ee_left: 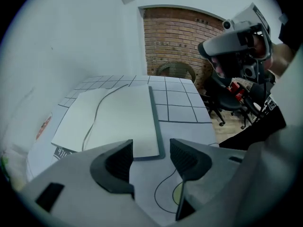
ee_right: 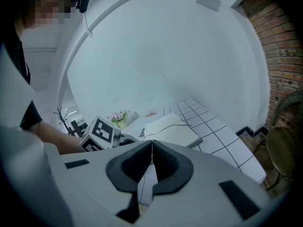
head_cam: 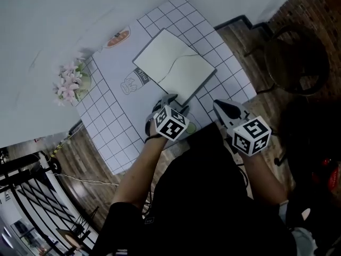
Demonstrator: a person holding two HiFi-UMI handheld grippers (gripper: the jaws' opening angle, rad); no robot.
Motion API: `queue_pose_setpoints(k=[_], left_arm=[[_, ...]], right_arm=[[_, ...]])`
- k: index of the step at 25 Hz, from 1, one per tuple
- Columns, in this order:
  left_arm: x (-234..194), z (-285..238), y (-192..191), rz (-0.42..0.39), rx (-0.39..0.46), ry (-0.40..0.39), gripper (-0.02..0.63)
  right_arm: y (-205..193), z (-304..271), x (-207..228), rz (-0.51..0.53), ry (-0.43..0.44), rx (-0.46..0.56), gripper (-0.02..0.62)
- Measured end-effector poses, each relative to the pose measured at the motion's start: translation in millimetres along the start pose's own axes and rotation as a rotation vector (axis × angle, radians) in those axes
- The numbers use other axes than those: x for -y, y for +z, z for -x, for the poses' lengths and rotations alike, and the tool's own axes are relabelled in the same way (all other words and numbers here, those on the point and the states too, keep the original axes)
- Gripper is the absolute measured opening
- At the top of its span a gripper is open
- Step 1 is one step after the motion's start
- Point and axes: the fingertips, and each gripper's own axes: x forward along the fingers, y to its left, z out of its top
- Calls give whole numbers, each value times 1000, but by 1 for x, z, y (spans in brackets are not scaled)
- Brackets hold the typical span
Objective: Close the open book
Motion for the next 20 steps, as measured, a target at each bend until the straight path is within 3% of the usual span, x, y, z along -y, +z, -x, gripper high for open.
queue_pose_setpoints(k=[9, 16, 19, 20], left_arm=[[1, -10, -1, -47, -61, 0, 227], [-4, -10, -1, -77, -52, 2, 213], [-3, -9, 0, -59, -50, -22, 186], [-3, -8, 1, -47, -49, -35, 137]], right_arm=[[-2, 21, 6, 4, -39, 5, 5], [-12, 12, -3, 8, -2, -23, 5], [-16, 9, -8, 10, 16, -34, 5], [-16, 8, -8, 11, 20, -36, 5]])
